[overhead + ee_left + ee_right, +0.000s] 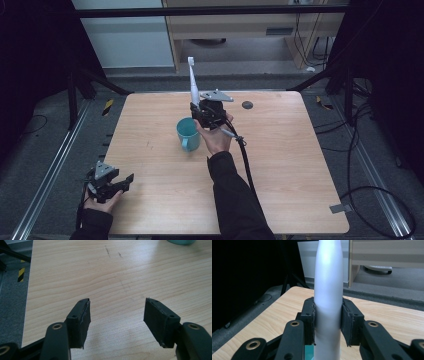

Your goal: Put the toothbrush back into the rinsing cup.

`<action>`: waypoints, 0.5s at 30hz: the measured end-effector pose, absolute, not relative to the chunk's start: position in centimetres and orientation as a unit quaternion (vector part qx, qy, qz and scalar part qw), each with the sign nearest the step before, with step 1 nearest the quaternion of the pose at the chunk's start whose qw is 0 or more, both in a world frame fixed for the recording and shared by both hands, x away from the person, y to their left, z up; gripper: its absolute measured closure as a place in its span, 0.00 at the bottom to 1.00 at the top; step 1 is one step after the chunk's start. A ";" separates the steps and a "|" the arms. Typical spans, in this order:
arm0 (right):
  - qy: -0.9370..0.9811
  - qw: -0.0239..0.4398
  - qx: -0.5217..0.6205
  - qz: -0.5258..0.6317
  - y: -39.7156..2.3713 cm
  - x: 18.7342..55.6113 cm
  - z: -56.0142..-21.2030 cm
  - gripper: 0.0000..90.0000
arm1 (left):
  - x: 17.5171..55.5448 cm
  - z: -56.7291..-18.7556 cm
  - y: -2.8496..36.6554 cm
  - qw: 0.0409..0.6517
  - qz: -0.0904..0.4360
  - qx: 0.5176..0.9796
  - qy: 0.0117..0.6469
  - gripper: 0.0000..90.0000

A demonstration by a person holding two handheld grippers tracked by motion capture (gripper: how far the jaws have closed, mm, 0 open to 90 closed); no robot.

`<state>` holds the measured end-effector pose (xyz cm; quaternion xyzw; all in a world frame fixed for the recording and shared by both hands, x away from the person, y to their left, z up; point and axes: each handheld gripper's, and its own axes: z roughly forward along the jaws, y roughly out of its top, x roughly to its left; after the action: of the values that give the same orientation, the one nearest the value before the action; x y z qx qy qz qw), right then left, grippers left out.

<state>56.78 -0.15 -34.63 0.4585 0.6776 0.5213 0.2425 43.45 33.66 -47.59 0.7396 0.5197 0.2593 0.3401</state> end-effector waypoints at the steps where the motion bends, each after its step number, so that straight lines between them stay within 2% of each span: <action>1: 0.676 0.244 0.456 0.525 0.1 56.9 -34.8 0.74 | 43.5 -47.6 33.7 0.340 0.259 0.740 0.520 0.42; 15: 0.667 0.258 0.436 0.545 2.2 58.8 -36.0 0.74 | 43.5 -47.7 33.9 0.342 0.257 0.738 0.522 0.42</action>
<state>58.76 2.25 -36.00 0.4364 0.6674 0.5453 0.2583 43.54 33.91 -47.65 0.7381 0.5216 0.2572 0.3420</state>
